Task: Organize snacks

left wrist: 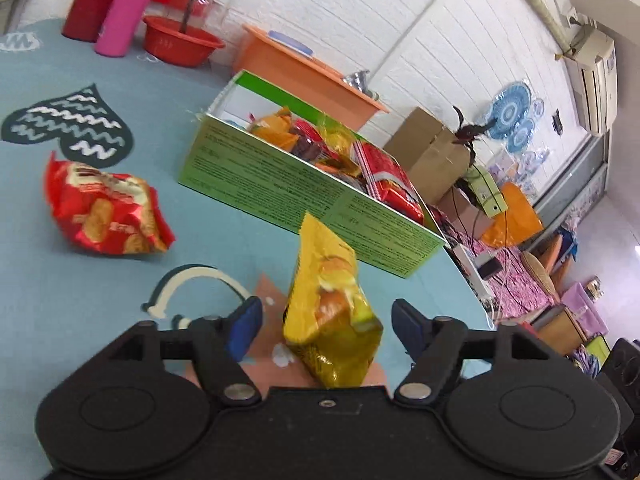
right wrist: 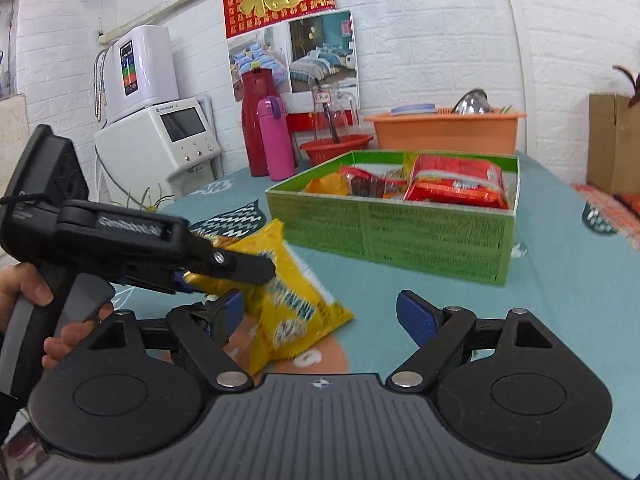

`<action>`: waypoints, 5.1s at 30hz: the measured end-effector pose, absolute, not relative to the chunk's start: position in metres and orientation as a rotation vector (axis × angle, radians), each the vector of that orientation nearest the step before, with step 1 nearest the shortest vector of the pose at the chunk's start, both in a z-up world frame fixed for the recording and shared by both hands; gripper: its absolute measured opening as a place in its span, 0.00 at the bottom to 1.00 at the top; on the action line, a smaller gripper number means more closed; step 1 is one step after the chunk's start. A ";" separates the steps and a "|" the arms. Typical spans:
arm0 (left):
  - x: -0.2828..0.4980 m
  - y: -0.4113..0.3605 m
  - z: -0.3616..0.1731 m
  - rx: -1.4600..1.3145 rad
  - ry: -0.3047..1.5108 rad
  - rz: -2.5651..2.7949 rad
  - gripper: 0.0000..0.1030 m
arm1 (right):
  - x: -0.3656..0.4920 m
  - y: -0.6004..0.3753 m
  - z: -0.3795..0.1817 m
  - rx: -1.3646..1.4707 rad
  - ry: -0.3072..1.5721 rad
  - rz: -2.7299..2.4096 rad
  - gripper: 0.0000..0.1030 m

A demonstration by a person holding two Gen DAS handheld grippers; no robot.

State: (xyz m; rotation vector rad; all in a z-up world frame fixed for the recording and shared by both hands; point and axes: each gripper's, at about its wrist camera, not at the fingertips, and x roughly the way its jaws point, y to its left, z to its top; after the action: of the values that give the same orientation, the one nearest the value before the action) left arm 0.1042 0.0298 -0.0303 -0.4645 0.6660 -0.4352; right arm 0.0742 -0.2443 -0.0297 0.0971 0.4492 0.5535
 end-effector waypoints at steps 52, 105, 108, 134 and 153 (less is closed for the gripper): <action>0.185 0.018 0.018 -0.559 0.546 -0.576 0.36 | 0.123 -0.214 0.017 0.054 0.302 0.524 0.30; 0.152 0.037 0.016 -0.426 0.489 -0.349 1.00 | 0.176 -0.224 -0.013 -0.005 0.413 0.457 0.67; 0.129 0.061 0.015 -0.475 0.478 -0.291 1.00 | 0.149 -0.233 -0.011 0.079 0.309 0.488 1.00; 0.117 0.128 -0.025 -0.556 0.542 -0.101 1.00 | 0.123 -0.196 -0.020 0.025 0.328 0.592 0.98; 0.091 0.095 -0.060 -0.644 0.753 -0.460 0.38 | 0.092 -0.204 -0.044 0.173 0.545 0.693 1.00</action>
State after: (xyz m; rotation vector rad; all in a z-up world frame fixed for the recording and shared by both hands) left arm 0.0911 0.0946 -0.0601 -0.6441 0.7526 -0.4602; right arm 0.0916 -0.2041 -0.0438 0.1733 0.5452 0.6928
